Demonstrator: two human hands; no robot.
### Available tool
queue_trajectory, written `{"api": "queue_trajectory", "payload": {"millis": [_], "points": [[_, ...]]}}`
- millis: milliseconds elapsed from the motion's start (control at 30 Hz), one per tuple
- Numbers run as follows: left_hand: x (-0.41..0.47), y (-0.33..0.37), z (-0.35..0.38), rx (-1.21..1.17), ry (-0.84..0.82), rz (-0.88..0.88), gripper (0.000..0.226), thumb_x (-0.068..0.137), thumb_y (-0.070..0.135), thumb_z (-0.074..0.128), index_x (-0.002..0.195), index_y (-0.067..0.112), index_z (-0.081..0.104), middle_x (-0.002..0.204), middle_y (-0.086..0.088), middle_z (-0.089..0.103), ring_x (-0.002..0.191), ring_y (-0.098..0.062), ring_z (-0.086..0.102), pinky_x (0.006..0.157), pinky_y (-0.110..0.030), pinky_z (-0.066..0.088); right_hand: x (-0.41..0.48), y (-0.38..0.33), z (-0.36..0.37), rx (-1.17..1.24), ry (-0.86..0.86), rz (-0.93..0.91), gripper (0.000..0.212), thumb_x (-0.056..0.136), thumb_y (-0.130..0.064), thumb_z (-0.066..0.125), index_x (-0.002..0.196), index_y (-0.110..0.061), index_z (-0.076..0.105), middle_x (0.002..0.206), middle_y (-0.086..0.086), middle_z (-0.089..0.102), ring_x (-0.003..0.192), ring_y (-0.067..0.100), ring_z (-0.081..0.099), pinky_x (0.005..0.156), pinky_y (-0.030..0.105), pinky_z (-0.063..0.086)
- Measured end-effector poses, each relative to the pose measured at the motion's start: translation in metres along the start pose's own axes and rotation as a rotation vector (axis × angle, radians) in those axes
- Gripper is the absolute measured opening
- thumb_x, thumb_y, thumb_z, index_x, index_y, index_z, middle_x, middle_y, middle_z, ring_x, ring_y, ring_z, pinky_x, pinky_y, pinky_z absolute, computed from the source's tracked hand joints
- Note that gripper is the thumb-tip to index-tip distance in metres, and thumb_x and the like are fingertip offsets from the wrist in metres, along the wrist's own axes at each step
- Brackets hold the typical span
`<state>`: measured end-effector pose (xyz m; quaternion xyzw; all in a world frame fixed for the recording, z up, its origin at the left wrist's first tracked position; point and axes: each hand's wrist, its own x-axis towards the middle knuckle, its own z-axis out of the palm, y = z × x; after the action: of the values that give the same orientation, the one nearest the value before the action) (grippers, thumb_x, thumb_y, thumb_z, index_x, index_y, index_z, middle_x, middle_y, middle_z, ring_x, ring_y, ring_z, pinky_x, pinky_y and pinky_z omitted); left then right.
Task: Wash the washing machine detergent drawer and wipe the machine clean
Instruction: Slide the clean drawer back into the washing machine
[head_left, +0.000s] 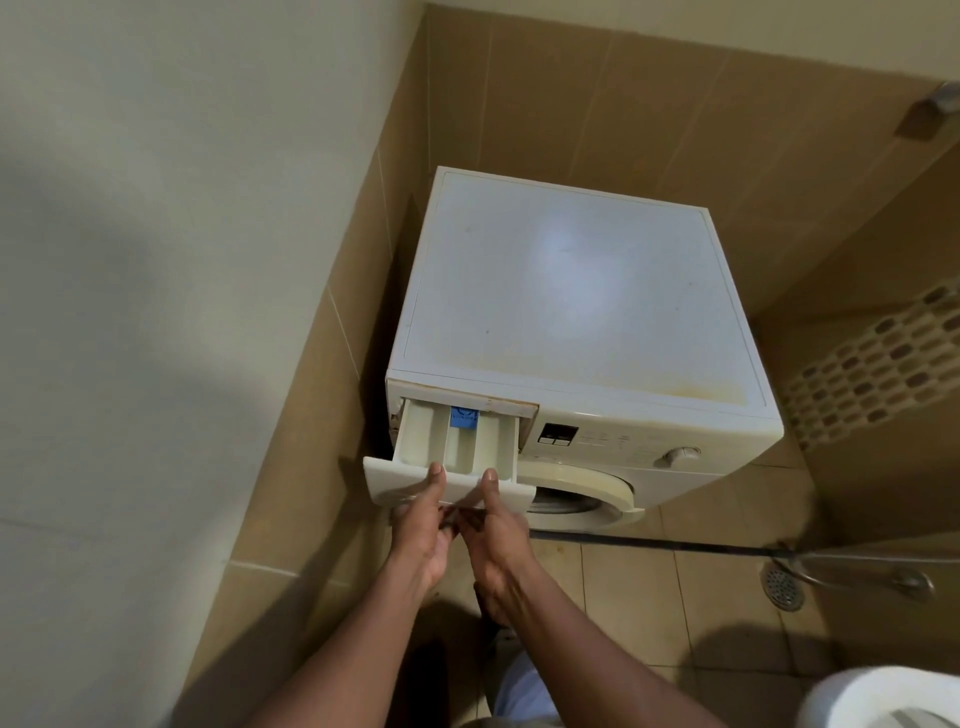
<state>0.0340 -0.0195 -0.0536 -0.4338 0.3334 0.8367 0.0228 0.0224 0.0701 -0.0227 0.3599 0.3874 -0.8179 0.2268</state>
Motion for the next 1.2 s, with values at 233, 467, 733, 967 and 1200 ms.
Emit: {"api": "queue_trajectory", "payload": {"millis": [233, 467, 733, 967, 1200], "points": [[0.036, 0.028, 0.045, -0.016, 0.011, -0.016, 0.047, 0.087, 0.031, 0.073, 0.125, 0.009, 0.056, 0.122, -0.020, 0.067, 0.111, -0.034, 0.066, 0.099, -0.046, 0.054, 0.039, -0.042, 0.031, -0.114, -0.028, 0.017, 0.046, 0.096, -0.031, 0.061, 0.105, 0.014, 0.055, 0.115, 0.032, 0.062, 0.103, 0.038, 0.065, 0.092, 0.042, 0.056], [0.060, 0.051, 0.073, -0.004, 0.009, -0.050, 0.028, 0.090, 0.030, 0.071, 0.107, 0.012, 0.059, 0.115, -0.018, 0.066, 0.099, -0.029, 0.067, 0.086, -0.040, 0.057, 0.072, -0.065, 0.053, -0.160, 0.009, 0.018, 0.045, 0.093, -0.032, 0.065, 0.091, 0.012, 0.058, 0.127, 0.039, 0.052, 0.121, 0.047, 0.054, 0.101, 0.051, 0.050], [0.072, 0.055, 0.079, 0.021, 0.006, -0.045, 0.026, 0.090, 0.031, 0.071, 0.107, 0.013, 0.060, 0.117, -0.018, 0.061, 0.100, -0.030, 0.065, 0.082, -0.039, 0.058, 0.077, -0.075, 0.060, -0.178, 0.002, 0.036, 0.044, 0.095, -0.032, 0.062, 0.087, 0.011, 0.054, 0.108, 0.028, 0.056, 0.097, 0.036, 0.062, 0.104, 0.047, 0.048], [0.062, 0.048, 0.070, 0.022, -0.011, -0.017, 0.042, 0.088, 0.034, 0.072, 0.122, 0.012, 0.060, 0.125, -0.019, 0.066, 0.113, -0.033, 0.065, 0.100, -0.047, 0.053, 0.070, -0.065, 0.055, -0.121, 0.016, 0.013, 0.047, 0.094, -0.030, 0.064, 0.102, 0.015, 0.057, 0.111, 0.028, 0.062, 0.102, 0.037, 0.064, 0.095, 0.043, 0.054], [0.027, 0.021, 0.038, 0.016, 0.019, -0.010, 0.047, 0.089, 0.032, 0.072, 0.129, 0.013, 0.055, 0.125, -0.018, 0.066, 0.114, -0.033, 0.065, 0.103, -0.053, 0.051, 0.028, -0.041, 0.023, -0.088, -0.048, 0.056, 0.046, 0.096, -0.028, 0.061, 0.114, 0.013, 0.053, 0.113, 0.030, 0.065, 0.104, 0.037, 0.067, 0.086, 0.039, 0.058]]}}
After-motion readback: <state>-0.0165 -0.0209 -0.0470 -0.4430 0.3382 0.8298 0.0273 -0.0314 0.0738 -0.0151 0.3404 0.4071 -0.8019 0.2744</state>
